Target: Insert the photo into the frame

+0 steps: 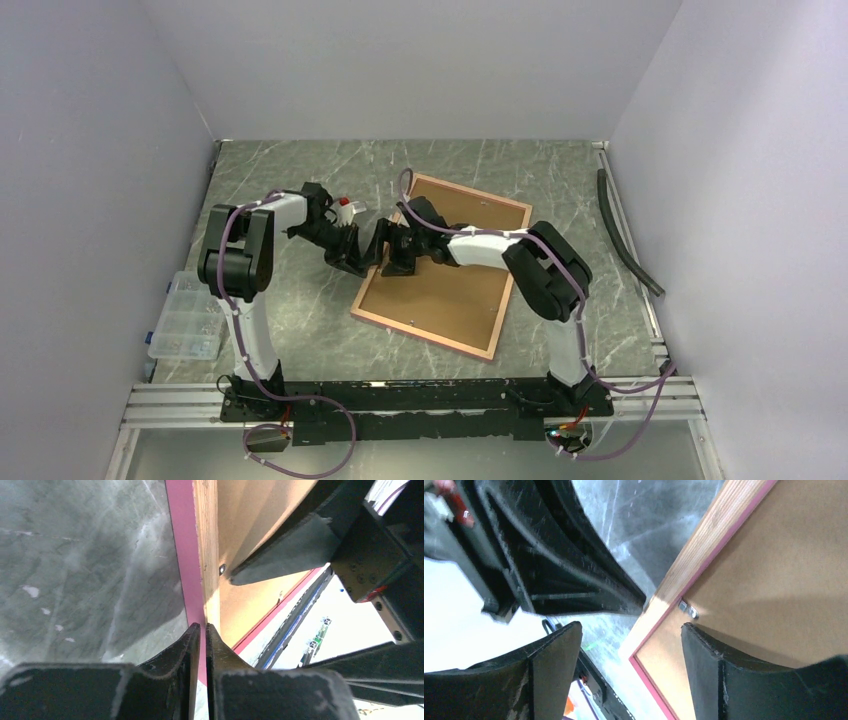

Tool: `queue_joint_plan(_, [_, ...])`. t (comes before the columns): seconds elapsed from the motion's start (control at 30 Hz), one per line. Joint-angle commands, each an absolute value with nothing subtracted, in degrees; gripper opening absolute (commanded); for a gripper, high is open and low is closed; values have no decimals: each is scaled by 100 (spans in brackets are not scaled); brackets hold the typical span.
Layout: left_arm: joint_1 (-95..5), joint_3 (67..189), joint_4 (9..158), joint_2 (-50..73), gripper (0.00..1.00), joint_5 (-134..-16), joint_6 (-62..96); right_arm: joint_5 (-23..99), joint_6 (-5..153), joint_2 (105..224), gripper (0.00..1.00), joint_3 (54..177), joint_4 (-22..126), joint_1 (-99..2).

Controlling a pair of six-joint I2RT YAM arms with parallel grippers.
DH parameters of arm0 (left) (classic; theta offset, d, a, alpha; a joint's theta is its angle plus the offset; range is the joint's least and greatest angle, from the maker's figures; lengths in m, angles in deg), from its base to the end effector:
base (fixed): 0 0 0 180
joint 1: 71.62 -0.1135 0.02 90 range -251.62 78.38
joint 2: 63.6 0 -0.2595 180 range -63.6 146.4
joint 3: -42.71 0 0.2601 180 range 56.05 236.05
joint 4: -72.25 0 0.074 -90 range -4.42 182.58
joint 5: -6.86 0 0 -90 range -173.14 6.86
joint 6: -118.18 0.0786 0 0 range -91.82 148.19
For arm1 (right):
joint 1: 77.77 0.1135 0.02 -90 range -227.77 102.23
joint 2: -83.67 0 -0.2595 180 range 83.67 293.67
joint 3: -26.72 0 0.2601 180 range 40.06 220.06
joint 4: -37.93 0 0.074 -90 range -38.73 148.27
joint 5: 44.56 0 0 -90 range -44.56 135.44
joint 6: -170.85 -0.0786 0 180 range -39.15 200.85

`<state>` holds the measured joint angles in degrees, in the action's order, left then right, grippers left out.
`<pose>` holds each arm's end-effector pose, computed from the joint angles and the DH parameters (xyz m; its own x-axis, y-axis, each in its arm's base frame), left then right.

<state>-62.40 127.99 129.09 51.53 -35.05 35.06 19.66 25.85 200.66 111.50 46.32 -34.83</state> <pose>0.3490 -0.1159 0.0927 -0.9604 0.2370 -0.1463 0.2664 0.6286 -0.7307 0.3191 0.3437 0.1119 -0.9738 0.1014 -0.2037 -0.1003 0.6122 0.7843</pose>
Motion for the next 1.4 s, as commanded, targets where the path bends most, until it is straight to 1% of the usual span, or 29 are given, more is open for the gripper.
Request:
queue_joint_plan(0.0, [-6422,13164,13260,4942,17,-3549,3750,2257,2954,18980,82,10904,4867,-3656])
queue_joint_plan(0.13, [-6469,13309,13417,4913,25,-3787,3993,2496,3142,17884,94,10296,5429,-4425])
queue_joint_plan(0.17, [-6468,13297,13408,4890,26,-3871,4037,2623,3201,17616,99,10151,5635,-4680])
queue_joint_plan(0.37, [-6431,13041,13238,4761,28,-4343,4111,3749,3720,16371,100,9433,7181,-6431])
queue_joint_plan(0.47, [-6280,12802,13083,4716,28,-4449,4074,3933,3936,16028,100,8948,7292,-7191])
queue_joint_plan(0.57, [-6021,12544,12894,4676,27,-4528,3997,3873,4115,16003,100,8623,7111,-7605])
queue_joint_plan(0.8, [-5501,12171,12576,4582,26,-4415,3772,3128,4062,16768,100,8463,6323,-7731])
queue_joint_plan(1.03, [-4897,11992,12599,4502,26,-3721,3832,2490,3905,17486,100,8938,6013,-7694])
queue_joint_plan(1.2, [-4720,12197,13238,4490,28,-3350,4338,2842,3985,17338,100,9106,6403,-7680])
queue_joint_plan(1.27, [-4868,12387,13511,4400,30,-3277,4520,3256,4086,17181,100,9225,6628,-7680])
queue_joint_plan(1.37, [-5401,12927,13822,4333,33,-3015,4610,3569,4116,16954,100,9418,6698,-7680])
